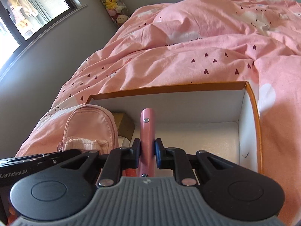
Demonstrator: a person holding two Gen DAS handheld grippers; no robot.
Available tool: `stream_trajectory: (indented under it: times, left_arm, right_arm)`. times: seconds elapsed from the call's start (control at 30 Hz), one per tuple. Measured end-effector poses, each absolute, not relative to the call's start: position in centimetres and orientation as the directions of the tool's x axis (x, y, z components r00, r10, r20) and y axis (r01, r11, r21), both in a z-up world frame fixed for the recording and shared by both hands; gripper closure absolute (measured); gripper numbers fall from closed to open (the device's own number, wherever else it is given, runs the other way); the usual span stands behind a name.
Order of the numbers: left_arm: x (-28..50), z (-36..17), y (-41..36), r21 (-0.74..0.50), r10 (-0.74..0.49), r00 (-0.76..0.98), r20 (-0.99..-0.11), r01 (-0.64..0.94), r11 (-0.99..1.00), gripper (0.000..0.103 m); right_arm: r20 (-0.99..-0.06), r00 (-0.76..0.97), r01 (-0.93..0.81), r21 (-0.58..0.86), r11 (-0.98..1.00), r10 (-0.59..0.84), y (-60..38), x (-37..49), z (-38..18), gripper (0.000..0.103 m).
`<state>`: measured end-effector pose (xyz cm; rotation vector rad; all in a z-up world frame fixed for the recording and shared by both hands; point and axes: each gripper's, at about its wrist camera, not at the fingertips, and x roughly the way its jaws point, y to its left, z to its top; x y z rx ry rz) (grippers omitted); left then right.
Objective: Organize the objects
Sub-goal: 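Carry the backpack and card holder over the orange box, then lower the card holder into the box with the right tool while the left tool holds the backpack above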
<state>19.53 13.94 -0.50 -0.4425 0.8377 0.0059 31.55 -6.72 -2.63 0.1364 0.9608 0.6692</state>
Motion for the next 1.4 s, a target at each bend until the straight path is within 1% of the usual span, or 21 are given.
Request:
stream_trajectory:
  times: [0.33,0.47,0.57,0.67,0.77,0.83,0.87,0.97,1.03,1.1,1.17,1.2,1.23,1.3,1.37,1.4]
  left_arm:
    - [22.4,-0.3,16.8,-0.368,-0.157,0.659,-0.736,-0.194,0.909,0.085]
    - [23.1,-0.2,17.4,-0.375,-0.159,0.661,-0.733,-0.199,0.905,0.085]
    - [23.7,-0.1,17.7,-0.378,-0.158,0.663,-0.731,-0.201,0.904,0.085]
    - [24.2,-0.1,17.5,-0.376,-0.166,0.658,-0.734,-0.191,0.907,0.085]
    - [24.6,-0.1,17.1,-0.372,-0.176,0.648,-0.741,-0.178,0.911,0.085]
    - [24.7,-0.3,16.8,-0.369,-0.178,0.636,-0.751,-0.181,0.912,0.085]
    - [24.7,-0.4,16.7,-0.367,-0.179,0.631,-0.755,-0.18,0.912,0.085]
    - [24.6,-0.6,16.6,-0.364,-0.183,0.618,-0.765,-0.181,0.914,0.085]
    - [24.4,-0.6,16.6,-0.362,-0.182,0.614,-0.768,-0.183,0.914,0.085]
    - [24.2,-0.5,16.6,-0.359,-0.183,0.609,-0.772,-0.179,0.916,0.085]
    - [24.1,-0.5,16.5,-0.359,-0.194,0.597,-0.778,-0.169,0.918,0.085]
    - [24.1,-0.5,16.5,-0.36,-0.202,0.588,-0.783,-0.164,0.918,0.085]
    - [24.0,-0.6,16.4,-0.361,-0.209,0.579,-0.788,-0.16,0.919,0.085]
    - [23.9,-0.7,16.3,-0.357,-0.214,0.559,-0.801,-0.159,0.92,0.085]
    - [23.9,-1.0,16.1,-0.35,-0.215,0.539,-0.815,-0.161,0.923,0.085]
    - [23.8,-1.1,16.0,-0.344,-0.212,0.53,-0.821,-0.163,0.925,0.085]
  right_arm:
    - [-0.74,0.315,-0.374,0.479,0.794,0.594,-3.0,35.3,-6.5,0.085]
    - [-0.771,0.304,-0.337,0.463,0.82,0.56,-2.7,36.3,-7.9,0.085]
    - [-0.789,0.288,-0.316,0.456,0.832,0.542,-3.2,36.8,-8.7,0.083]
    - [-0.817,0.287,-0.284,0.426,0.859,0.501,-3.9,37.4,-9.5,0.078]
    - [-0.827,0.251,-0.258,0.444,0.858,0.504,-4.2,37.9,-10.5,0.071]
    - [-0.835,0.222,-0.253,0.449,0.857,0.503,-4.0,38.1,-11.0,0.062]
    - [-0.839,0.206,-0.26,0.449,0.855,0.504,-3.8,38.2,-11.2,0.061]
    - [-0.845,0.171,-0.316,0.44,0.841,0.507,-3.4,38.1,-11.2,0.06]
    - [-0.859,0.144,-0.39,0.407,0.826,0.491,-3.1,37.7,-10.9,0.052]
    - [-0.874,0.112,-0.456,0.378,0.806,0.473,-2.9,37.3,-10.5,0.05]
    - [-0.891,0.06,-0.544,0.348,0.764,0.449,-2.5,36.7,-10.3,0.043]
    - [-0.901,0.035,-0.59,0.331,0.737,0.432,-2.0,36.5,-10.3,0.032]
    - [-0.912,0.011,-0.642,0.307,0.703,0.409,-1.5,36.2,-10.4,0.026]
    - [-0.932,0.005,-0.725,0.246,0.644,0.361,-0.6,35.3,-10.5,0.026]
    - [-0.945,0.03,-0.781,0.181,0.597,0.326,0.2,34.5,-10.7,0.03]
    - [-0.949,0.035,-0.806,0.159,0.571,0.314,0.6,34.3,-10.9,0.036]
